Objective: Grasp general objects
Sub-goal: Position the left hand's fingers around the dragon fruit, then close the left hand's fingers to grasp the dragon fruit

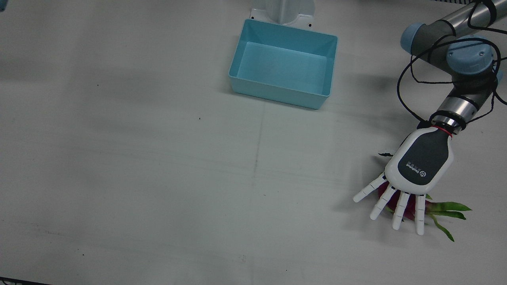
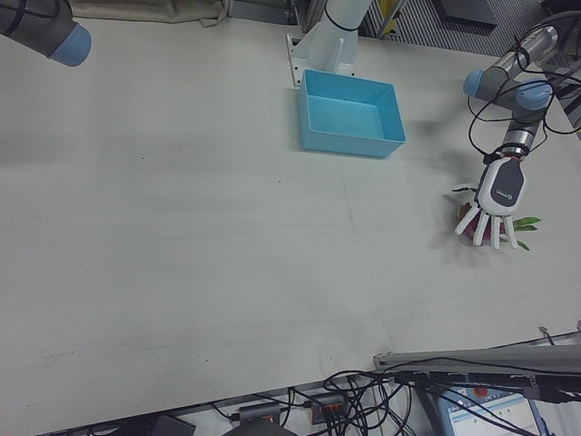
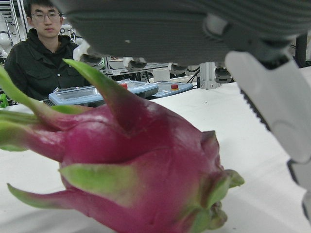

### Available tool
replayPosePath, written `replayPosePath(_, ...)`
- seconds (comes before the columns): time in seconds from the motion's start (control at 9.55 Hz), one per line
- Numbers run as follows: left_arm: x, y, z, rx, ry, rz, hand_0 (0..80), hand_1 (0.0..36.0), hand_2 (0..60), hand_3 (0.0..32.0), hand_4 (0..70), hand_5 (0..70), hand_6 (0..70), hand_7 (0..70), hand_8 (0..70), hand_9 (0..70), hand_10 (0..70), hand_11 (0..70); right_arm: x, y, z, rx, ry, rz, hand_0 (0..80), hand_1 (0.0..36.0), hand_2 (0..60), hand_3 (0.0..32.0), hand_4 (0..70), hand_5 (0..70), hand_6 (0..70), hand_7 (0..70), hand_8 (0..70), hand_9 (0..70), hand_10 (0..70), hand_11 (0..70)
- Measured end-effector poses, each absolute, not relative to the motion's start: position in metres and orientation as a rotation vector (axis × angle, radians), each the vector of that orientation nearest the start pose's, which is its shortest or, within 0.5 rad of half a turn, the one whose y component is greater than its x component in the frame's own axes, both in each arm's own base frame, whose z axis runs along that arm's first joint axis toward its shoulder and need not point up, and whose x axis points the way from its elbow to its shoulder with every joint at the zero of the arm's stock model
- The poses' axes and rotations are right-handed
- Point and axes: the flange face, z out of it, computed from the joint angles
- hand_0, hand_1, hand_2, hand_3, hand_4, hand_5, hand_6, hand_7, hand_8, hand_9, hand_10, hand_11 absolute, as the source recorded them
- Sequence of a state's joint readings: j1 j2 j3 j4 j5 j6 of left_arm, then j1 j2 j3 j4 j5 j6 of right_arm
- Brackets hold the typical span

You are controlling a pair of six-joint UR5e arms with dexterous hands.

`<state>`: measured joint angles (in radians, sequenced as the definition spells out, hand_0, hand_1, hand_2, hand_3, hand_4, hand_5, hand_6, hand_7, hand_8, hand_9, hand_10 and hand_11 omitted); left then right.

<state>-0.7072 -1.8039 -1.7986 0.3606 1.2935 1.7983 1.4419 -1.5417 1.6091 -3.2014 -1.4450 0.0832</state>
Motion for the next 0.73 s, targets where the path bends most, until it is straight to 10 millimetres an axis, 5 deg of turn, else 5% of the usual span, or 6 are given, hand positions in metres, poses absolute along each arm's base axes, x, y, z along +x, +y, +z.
replayPosePath(0.42,0.280,-0.509,0.505,0.955,1.392,-0.606,47.0,17.1,14.0,32.0,0.0,0.0,0.0,0.0,0.0,0.0,0.0,0.0,0.080,-0.518,0.660,0.095,2.188,-2.172,0.0,0.0,0.0,0.0,0.0,0.0,0.0,0.0,0.0,0.0,0.0,0.0)
replayPosePath(0.73,0.274,-0.521,0.529,0.956,1.375,-0.601,48.8,20.3,17.4,32.0,0.0,0.0,0.0,0.0,0.0,0.0,0.0,0.0,0.080,-0.518,0.660,0.095,2.189,-2.172,0.0,0.0,0.0,0.0,0.0,0.0,0.0,0.0,0.0,0.0,0.0,0.0)
